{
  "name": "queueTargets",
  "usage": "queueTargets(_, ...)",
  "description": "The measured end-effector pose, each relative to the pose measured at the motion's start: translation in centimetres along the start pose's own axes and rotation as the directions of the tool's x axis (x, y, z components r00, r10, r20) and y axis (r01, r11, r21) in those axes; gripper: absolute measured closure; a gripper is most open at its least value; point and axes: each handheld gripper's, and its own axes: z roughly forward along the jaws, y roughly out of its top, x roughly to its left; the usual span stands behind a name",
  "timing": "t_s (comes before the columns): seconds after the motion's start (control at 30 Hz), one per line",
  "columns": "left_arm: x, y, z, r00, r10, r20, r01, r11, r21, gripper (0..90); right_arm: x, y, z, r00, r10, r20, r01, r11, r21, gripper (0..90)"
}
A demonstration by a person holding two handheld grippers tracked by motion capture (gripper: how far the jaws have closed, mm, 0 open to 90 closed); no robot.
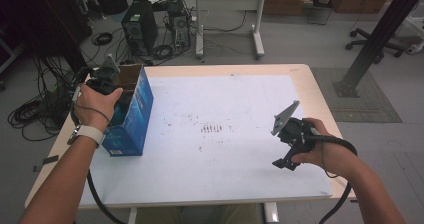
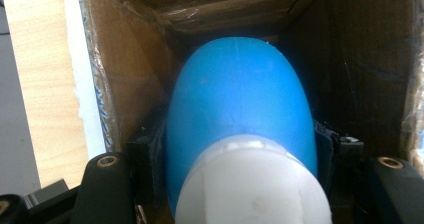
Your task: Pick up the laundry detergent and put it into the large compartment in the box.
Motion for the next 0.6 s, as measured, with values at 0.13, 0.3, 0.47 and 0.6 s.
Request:
queueTargets(0.13, 0.04, 0.02, 0.02, 1.0000, 0.002, 0.007, -0.002, 1.0000, 0.003, 35.6, 0.04, 0.02, 0.04, 1.0000, 0.000, 0.000, 0.000, 1.000, 0.000, 12.3)
queueTargets(0.3, 0.06, 0.04, 0.15, 0.9999, 0.005, 0.014, -0.005, 1.0000, 0.008, 30.5, 0.09, 0.04, 0.04, 1.0000, -0.001, 0.000, 0.001, 1.000, 0.000, 12.3)
queueTargets(0.47, 0.05, 0.05, 0.17, 0.9997, 0.017, 0.020, -0.017, 0.9998, 0.010, 28.0, 0.13, 0.03, 0.06, 1.0000, -0.001, -0.001, 0.001, 1.000, 0.002, 12.3)
queueTargets(0.6, 0.06, -0.02, 0.19, 0.9996, 0.016, 0.024, -0.016, 0.9998, 0.007, 26.7, 0.17, 0.12, 0.07, 1.0000, -0.001, -0.002, 0.001, 1.000, 0.002, 12.3)
